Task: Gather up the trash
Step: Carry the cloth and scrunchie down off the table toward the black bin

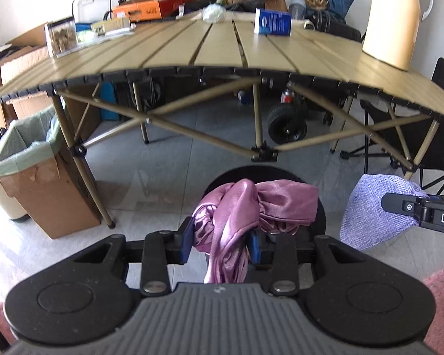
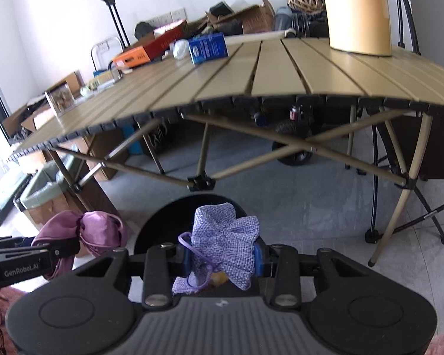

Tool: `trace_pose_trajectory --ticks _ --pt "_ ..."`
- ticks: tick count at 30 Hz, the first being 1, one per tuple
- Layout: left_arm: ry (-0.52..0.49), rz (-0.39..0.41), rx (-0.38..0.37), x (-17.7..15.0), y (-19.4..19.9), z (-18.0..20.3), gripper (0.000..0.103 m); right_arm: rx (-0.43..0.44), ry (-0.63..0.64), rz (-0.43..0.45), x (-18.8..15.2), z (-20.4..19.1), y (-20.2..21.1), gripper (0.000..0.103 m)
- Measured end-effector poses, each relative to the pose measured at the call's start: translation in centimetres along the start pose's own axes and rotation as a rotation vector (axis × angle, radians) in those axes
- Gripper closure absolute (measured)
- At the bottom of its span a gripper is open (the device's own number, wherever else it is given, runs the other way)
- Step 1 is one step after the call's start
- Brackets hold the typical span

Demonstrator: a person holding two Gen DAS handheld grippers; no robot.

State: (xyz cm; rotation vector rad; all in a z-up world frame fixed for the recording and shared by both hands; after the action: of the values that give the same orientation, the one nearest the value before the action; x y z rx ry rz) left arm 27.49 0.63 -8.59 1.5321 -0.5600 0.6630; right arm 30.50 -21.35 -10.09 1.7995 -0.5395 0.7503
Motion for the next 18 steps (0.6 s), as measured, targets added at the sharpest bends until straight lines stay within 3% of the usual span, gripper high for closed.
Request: trace_pose_trajectory --ticks 18 --pt "0.019 -0.183 0.012 -2.4 -7.1 -1.8 0.066 -0.091 -0.042 -0.208 -3.3 3.4 -6.3 0.067"
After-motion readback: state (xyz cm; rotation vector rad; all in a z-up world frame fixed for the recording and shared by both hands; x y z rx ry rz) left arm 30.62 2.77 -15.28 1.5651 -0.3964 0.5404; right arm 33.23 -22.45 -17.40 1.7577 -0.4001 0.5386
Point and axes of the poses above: each gripper's, at about its wrist camera, not at the fingertips, and y roughly against the way its jaws point, z to its right, x to its top, the point moved 1 cm from there along -y, roughly the way its jaws point, and after that the axes turned 2 degrees about x, right-handed, at the moved point
